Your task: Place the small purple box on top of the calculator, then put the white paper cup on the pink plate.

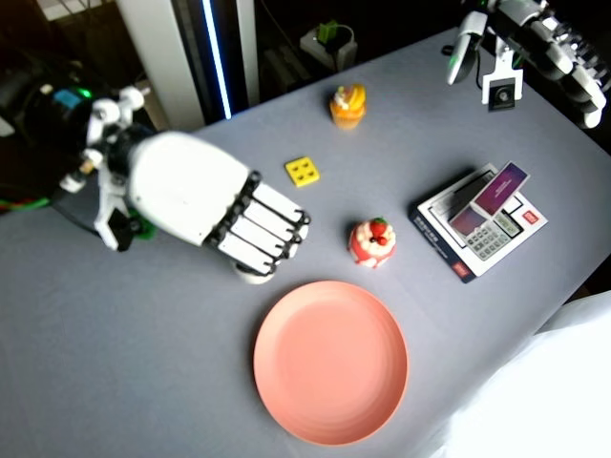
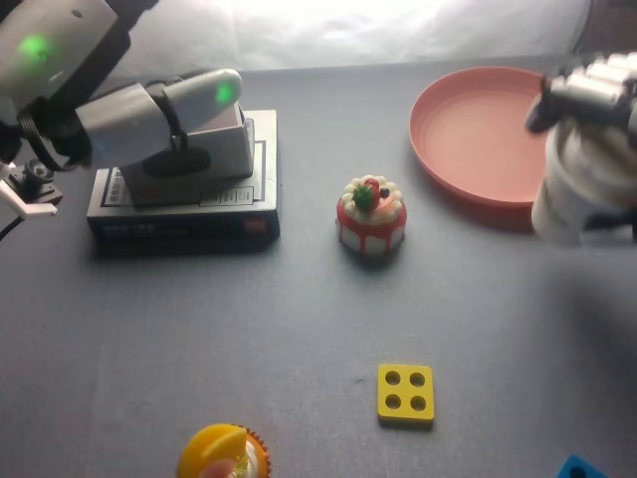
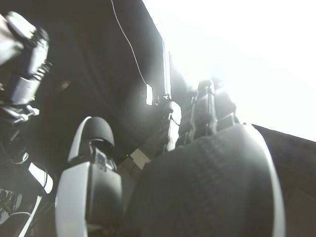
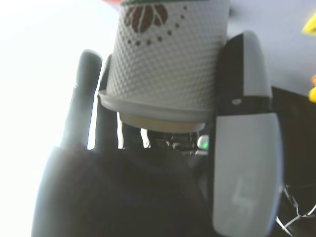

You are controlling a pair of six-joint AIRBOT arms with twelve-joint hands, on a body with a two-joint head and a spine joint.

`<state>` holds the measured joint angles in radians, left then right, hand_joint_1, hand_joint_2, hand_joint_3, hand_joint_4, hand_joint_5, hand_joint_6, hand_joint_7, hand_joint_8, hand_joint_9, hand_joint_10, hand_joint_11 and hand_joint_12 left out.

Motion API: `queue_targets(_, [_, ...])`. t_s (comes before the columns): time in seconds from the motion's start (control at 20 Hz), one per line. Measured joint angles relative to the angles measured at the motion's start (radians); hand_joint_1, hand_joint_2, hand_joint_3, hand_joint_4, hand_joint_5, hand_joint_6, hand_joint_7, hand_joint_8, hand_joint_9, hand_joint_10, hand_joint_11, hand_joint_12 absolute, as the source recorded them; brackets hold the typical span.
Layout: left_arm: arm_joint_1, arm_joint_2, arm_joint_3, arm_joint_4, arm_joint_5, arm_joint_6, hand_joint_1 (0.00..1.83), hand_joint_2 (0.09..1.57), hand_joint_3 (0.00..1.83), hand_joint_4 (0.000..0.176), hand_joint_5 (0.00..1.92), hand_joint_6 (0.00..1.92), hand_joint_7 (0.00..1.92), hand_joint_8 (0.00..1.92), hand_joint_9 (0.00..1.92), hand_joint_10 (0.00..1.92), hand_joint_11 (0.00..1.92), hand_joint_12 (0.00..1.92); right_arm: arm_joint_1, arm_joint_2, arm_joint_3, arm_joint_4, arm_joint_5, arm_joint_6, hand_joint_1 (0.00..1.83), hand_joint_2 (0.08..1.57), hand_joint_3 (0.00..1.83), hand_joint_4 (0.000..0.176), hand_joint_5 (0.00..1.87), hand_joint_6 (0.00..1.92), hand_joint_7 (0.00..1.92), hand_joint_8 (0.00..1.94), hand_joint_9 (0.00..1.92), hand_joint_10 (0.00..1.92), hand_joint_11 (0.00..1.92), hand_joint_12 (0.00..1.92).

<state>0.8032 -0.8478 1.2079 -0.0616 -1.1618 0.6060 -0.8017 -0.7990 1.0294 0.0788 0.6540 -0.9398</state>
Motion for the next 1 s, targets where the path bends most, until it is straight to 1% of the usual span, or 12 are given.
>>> queue_targets(0.1, [0.002,0.0,0.0,0.007,0.006,0.0,0.4,1.26,0.0,0.164,0.0,0.0,0.0,0.0,0.0,0.0,0.0,0.29,0.027,-0.021,0.04,0.046,0.01,-0.002,1.21,1.09,0.02,0.0,0.0,1.06,0.11,1.12,0.17,1.62,0.24,1.92])
queue_targets(0.15, [0.002,0.0,0.0,0.009,0.012,0.0,0.44,1.28,0.01,0.135,0.0,0.0,0.0,0.0,0.0,0.0,0.0,0.3,0.044,-0.044,0.071,0.074,0.01,-0.007,1.24,1.08,0.01,0.0,0.05,0.94,0.08,0.99,0.17,1.69,0.32,1.92])
queue_targets(0.2, [0.003,0.0,0.0,0.008,0.018,0.0,0.45,1.29,0.0,0.121,0.0,0.0,0.0,0.0,0.01,0.0,0.0,0.35,0.063,-0.069,0.097,0.1,-0.001,-0.016,1.25,1.09,0.02,0.0,0.08,0.79,0.11,0.84,0.18,1.68,0.32,1.92])
queue_targets(0.25, [0.005,0.0,0.0,0.01,0.017,0.0,0.47,1.3,0.0,0.118,0.0,0.0,0.0,0.0,0.0,0.0,0.0,0.33,0.093,-0.108,0.137,0.124,-0.023,-0.028,1.19,1.11,0.02,0.0,0.12,0.52,0.22,0.73,0.17,1.55,0.17,1.92])
queue_targets(0.35, [0.009,0.0,0.0,0.017,0.024,0.0,0.45,1.3,0.0,0.129,0.0,0.0,0.0,0.0,0.0,0.0,0.0,0.2,0.133,-0.164,0.198,0.165,-0.047,-0.031,1.21,1.14,0.01,0.0,0.19,0.2,0.35,0.51,0.08,1.16,0.01,1.58])
queue_targets(0.45, [0.01,-0.001,0.005,0.015,0.033,0.0,0.43,1.29,0.0,0.124,0.0,0.0,0.0,0.0,0.01,0.0,0.0,0.37,0.177,-0.236,0.275,0.203,-0.099,-0.043,1.24,1.16,0.0,0.0,0.28,0.55,0.22,0.76,0.23,1.33,0.06,1.83])
queue_targets(0.55, [0.01,-0.004,0.005,0.004,0.035,0.0,0.44,1.28,0.0,0.116,0.0,0.0,0.0,0.0,0.0,0.0,0.0,0.39,0.201,-0.278,0.324,0.229,-0.142,-0.07,1.12,1.16,0.0,0.0,0.19,0.69,0.13,0.79,0.12,1.37,0.02,1.91])
queue_targets(0.6, [0.01,-0.005,0.005,0.011,0.04,0.0,0.41,1.27,0.0,0.11,0.0,0.0,0.0,0.0,0.01,0.0,0.0,0.47,0.204,-0.304,0.356,0.265,-0.163,-0.083,1.08,1.15,0.0,0.0,0.15,0.76,0.17,0.8,0.09,1.32,0.0,1.83])
queue_targets(0.75, [0.01,-0.017,0.016,0.015,0.042,0.0,0.42,1.27,0.0,0.142,0.0,0.0,0.0,0.0,0.0,0.0,0.0,0.51,0.206,-0.355,0.423,0.319,-0.224,-0.09,1.08,1.13,0.0,0.0,0.14,0.72,0.11,0.89,0.06,1.41,0.0,1.88])
queue_targets(0.85, [0.01,-0.023,0.018,0.018,0.04,-0.003,0.43,1.27,0.0,0.121,0.01,0.0,0.0,0.0,0.01,0.0,0.0,0.33,0.206,-0.381,0.453,0.372,-0.247,-0.119,1.13,1.14,0.0,0.0,0.07,0.86,0.01,1.09,0.07,1.6,0.08,1.92])
queue_targets(0.9, [0.01,-0.026,0.022,0.023,0.039,-0.006,0.43,1.28,0.0,0.115,0.01,0.0,0.0,0.0,0.01,0.0,0.0,0.24,0.206,-0.391,0.462,0.393,-0.255,-0.131,1.13,1.12,0.0,0.0,0.09,0.93,0.0,1.05,0.07,1.58,0.09,1.92])
queue_targets(1.0, [0.01,-0.031,0.027,0.016,0.037,-0.01,0.46,1.3,0.0,0.09,0.01,0.0,0.0,0.0,0.01,0.0,0.0,0.27,0.206,-0.406,0.479,0.408,-0.275,-0.133,1.13,1.12,0.0,0.0,0.11,0.84,0.09,0.97,0.17,1.58,0.2,1.92])
